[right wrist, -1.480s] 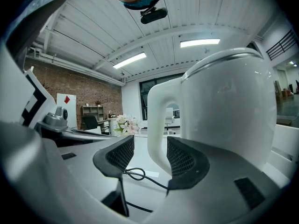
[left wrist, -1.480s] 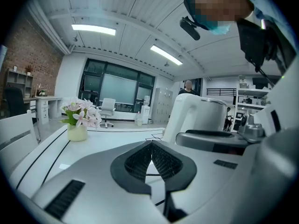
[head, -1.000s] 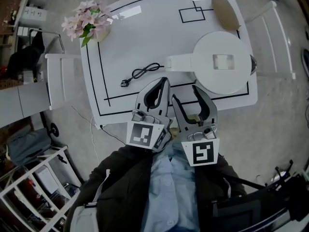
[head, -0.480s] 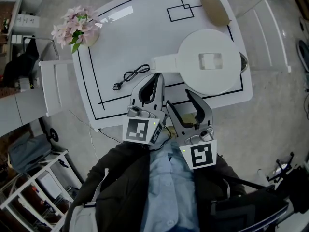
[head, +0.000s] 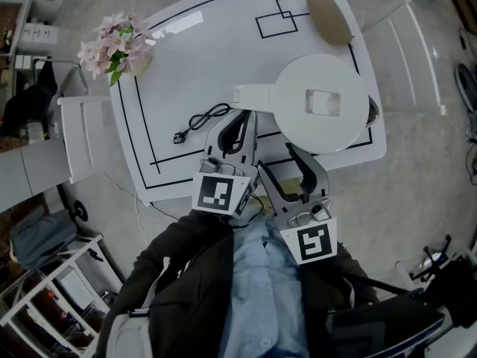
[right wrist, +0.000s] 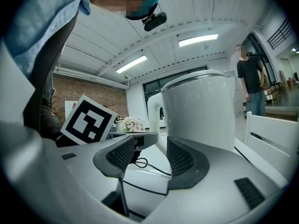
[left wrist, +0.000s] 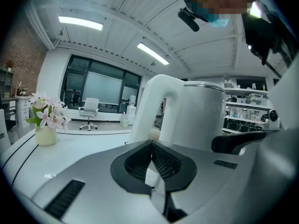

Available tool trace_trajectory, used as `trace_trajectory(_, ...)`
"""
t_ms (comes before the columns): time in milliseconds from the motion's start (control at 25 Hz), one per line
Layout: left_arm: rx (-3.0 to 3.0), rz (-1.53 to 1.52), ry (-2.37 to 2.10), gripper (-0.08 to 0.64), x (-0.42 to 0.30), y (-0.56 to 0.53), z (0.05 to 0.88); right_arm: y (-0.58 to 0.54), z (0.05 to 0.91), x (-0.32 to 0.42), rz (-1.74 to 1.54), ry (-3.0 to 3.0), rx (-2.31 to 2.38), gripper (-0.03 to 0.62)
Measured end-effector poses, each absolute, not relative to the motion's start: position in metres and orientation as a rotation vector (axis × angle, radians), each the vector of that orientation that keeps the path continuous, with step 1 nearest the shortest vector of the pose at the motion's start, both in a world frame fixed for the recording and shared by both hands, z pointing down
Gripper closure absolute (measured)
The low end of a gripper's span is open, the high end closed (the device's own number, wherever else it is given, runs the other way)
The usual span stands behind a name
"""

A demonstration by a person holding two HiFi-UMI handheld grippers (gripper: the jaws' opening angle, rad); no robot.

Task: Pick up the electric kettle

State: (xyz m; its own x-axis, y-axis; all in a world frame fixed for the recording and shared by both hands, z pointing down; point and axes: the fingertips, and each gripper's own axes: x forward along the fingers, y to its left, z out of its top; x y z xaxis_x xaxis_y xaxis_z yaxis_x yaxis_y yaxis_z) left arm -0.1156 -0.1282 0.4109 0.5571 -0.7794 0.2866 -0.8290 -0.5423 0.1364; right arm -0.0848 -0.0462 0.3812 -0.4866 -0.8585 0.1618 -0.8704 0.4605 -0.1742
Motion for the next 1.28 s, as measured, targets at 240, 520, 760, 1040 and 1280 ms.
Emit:
trace_trajectory(240,2.557,0.303,-1.329,0.555,-0.108,-0.135,0.412,-0.041,0.379,-0.076,0.352,-2.634,1.577,0.367)
trace_trajectory(520,2.573,0.252,-1.379,0.555,-0.114,-0.093,0.391,-0.02,0.363,-0.075,0.337,-2.691,1.59,0.365)
trace_trajectory(760,2.537,0.173,-1.413,0.555,-0.115,-0.024,0.364,0.029,0.348,-0.072,0.354,-2.701,1.57,0.366)
trace_trajectory(1040,2.549,0.138,-1.38,0.555,-0.097,0.025,0.357,0.066,0.336,-0.051,0.317,-2.678,1.588,0.366)
trace_trajectory(1280,2.587,0.143,-1.34,0.555,-0.056,0.045,0.349,0.081,0.329,-0.013,0.308,-2.674,1.614,0.365)
